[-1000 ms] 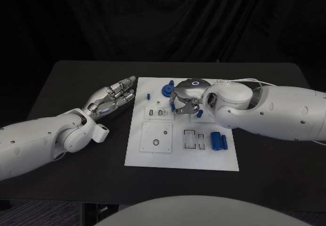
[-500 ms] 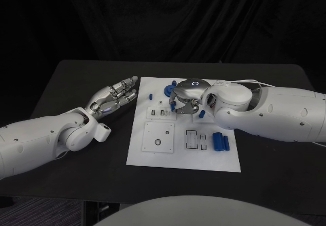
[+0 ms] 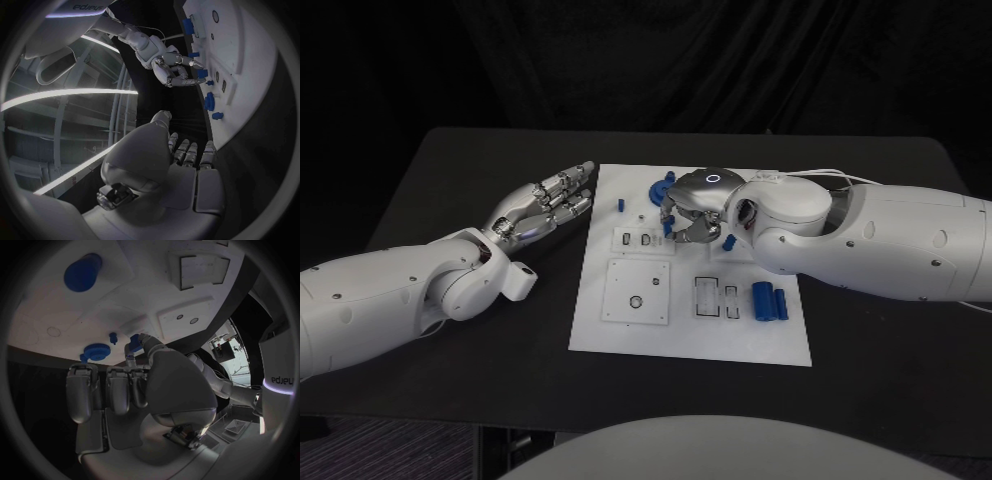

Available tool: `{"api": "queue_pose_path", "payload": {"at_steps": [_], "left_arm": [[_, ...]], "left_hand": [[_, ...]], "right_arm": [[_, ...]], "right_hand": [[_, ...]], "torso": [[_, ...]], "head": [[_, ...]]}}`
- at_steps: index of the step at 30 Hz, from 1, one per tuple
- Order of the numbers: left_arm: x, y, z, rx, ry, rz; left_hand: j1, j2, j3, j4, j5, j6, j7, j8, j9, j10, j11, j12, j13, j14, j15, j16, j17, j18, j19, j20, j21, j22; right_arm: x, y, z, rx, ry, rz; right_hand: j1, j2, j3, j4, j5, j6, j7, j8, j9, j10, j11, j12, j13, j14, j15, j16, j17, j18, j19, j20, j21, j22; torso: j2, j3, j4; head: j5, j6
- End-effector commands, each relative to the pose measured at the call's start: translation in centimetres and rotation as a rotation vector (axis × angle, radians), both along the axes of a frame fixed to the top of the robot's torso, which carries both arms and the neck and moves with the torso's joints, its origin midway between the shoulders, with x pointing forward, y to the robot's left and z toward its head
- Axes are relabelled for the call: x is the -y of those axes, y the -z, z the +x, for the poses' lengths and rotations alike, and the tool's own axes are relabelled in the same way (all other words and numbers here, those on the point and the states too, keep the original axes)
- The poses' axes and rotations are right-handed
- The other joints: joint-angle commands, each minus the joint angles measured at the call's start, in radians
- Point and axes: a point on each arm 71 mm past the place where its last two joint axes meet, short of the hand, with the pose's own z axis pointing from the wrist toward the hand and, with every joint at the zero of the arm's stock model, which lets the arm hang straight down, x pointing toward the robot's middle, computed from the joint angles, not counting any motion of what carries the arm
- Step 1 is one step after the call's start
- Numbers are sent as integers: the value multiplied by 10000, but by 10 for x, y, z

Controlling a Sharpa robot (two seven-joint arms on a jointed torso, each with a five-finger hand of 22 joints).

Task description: Assemble the parts on the task board

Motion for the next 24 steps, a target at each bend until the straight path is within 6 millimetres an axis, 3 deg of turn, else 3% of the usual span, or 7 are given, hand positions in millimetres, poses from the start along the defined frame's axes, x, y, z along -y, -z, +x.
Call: {"api": "queue_pose_path", "payload": {"at_steps": [1,6,15,24], "left_arm": [[2,-4,-1,530,205,-430],[3,-4,-1,519,216,-430],[2,-3,-1,470,225,-408],[2,-2,-1,442,223,-401]], "left_hand": [[-7,90,-5,-44,29,-17,23,-19,0,14,-29,55,5,14,-19,-36,-10,175,-26,29,1,14],[-10,96,11,-60,25,-16,22,-21,0,14,-18,59,6,14,-6,-36,-10,176,-27,32,0,13],[-10,96,11,-60,25,-16,22,-21,0,14,-18,59,6,14,-6,-36,-10,176,-27,32,0,13],[-12,100,21,-68,25,-10,27,-20,1,12,-12,54,5,14,2,-36,-10,176,-27,34,0,13]], "right_arm": [[1,3,1,-63,213,-277],[1,5,2,-132,205,-358],[0,9,3,-172,191,-354],[1,12,4,-267,251,-489]], "right_hand": [[13,70,6,-42,9,-61,-14,-25,718,1051,90,27,2635,1066,71,29,2634,13,684,70,-26,2400],[-27,67,26,-73,-71,-159,4,-92,722,1051,107,27,2635,1066,91,29,2634,20,671,94,-49,2391],[-92,69,64,-113,-144,-375,23,-236,706,1051,127,27,2635,1066,112,29,2634,24,666,123,-60,2388],[-171,48,111,-151,-231,-634,54,-427,643,1051,155,27,2635,1066,139,29,2634,45,621,152,-137,2359]], "torso": [[6,-6,2],[8,-1,-5],[7,7,-1],[3,0,-1]], "head": [[-7,3],[6,3],[-108,3],[-81,3]]}}
